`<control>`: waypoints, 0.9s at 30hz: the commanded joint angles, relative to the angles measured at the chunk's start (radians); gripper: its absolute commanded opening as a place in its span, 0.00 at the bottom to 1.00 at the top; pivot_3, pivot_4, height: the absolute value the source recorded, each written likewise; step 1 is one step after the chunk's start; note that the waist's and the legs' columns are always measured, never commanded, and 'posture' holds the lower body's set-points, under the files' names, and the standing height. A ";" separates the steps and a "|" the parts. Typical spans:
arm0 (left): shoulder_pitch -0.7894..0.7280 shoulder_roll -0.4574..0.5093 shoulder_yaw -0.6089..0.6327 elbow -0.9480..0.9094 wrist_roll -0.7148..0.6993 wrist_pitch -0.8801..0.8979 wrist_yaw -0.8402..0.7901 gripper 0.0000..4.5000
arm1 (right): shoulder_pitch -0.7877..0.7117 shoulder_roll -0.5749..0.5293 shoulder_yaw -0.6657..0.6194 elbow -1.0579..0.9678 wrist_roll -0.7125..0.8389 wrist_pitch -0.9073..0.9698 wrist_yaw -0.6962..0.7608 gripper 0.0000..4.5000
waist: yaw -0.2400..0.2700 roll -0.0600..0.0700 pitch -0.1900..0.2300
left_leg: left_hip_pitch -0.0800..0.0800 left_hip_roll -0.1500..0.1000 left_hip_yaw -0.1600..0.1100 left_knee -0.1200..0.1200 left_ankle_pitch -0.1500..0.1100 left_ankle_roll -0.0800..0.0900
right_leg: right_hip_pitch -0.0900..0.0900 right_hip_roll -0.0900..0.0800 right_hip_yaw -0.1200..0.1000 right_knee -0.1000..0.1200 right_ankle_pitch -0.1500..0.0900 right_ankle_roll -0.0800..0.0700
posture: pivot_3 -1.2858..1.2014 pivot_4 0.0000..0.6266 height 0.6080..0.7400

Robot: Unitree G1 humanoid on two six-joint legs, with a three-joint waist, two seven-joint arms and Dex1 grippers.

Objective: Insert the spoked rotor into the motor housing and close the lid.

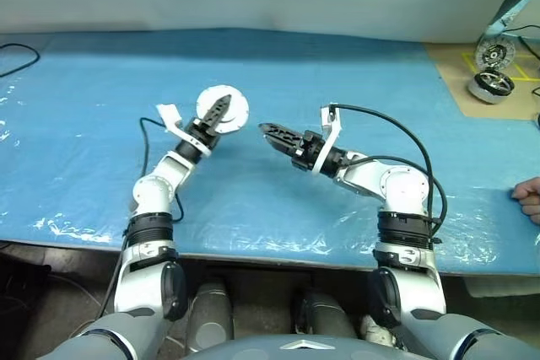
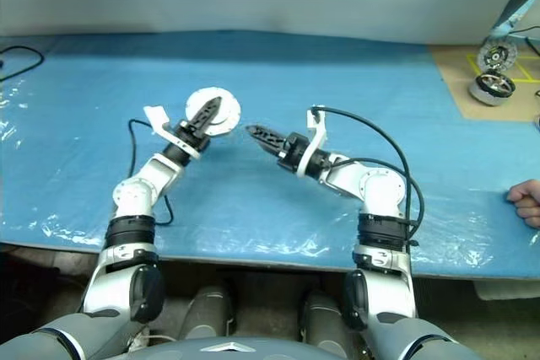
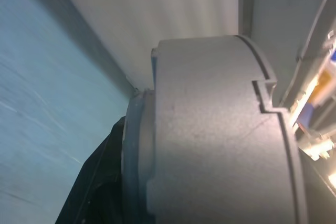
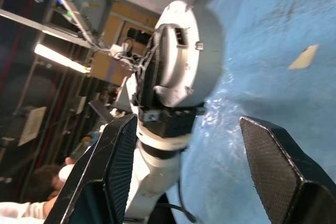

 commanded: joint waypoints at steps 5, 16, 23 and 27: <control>-0.026 0.089 0.051 0.136 0.097 -0.164 0.031 0.57 | 0.050 -0.121 0.094 -0.135 -0.168 -0.131 0.049 0.73 | 0.004 -0.001 0.000 | -0.001 -0.001 -0.003 0.000 0.000 0.000 | 0.000 0.000 -0.001 0.000 0.000 0.000 | 0.52 0.24 1.00; 0.016 0.078 0.027 0.177 0.185 -0.188 0.054 0.91 | 0.041 -0.147 0.193 -0.146 -0.338 -0.268 0.109 0.73 | 0.001 -0.003 0.001 | -0.005 -0.001 -0.016 0.005 0.000 0.000 | 0.001 0.000 -0.004 0.001 0.001 0.001 | 0.52 0.24 1.00; 0.020 0.162 0.030 0.182 0.244 -0.202 0.088 1.00 | 0.044 -0.129 0.196 -0.130 -0.357 -0.276 0.126 0.73 | -0.005 -0.002 0.001 | -0.001 0.000 -0.016 0.005 0.000 0.000 | 0.004 0.000 -0.003 0.002 0.001 0.001 | 0.52 0.24 1.00; 0.049 0.244 0.046 0.145 0.295 -0.273 0.104 1.00 | 0.050 -0.129 0.202 -0.133 -0.373 -0.288 0.139 0.73 | -0.004 -0.002 0.001 | -0.001 -0.001 -0.016 0.005 0.000 0.000 | 0.004 0.000 -0.003 0.001 0.001 0.001 | 0.52 0.24 1.00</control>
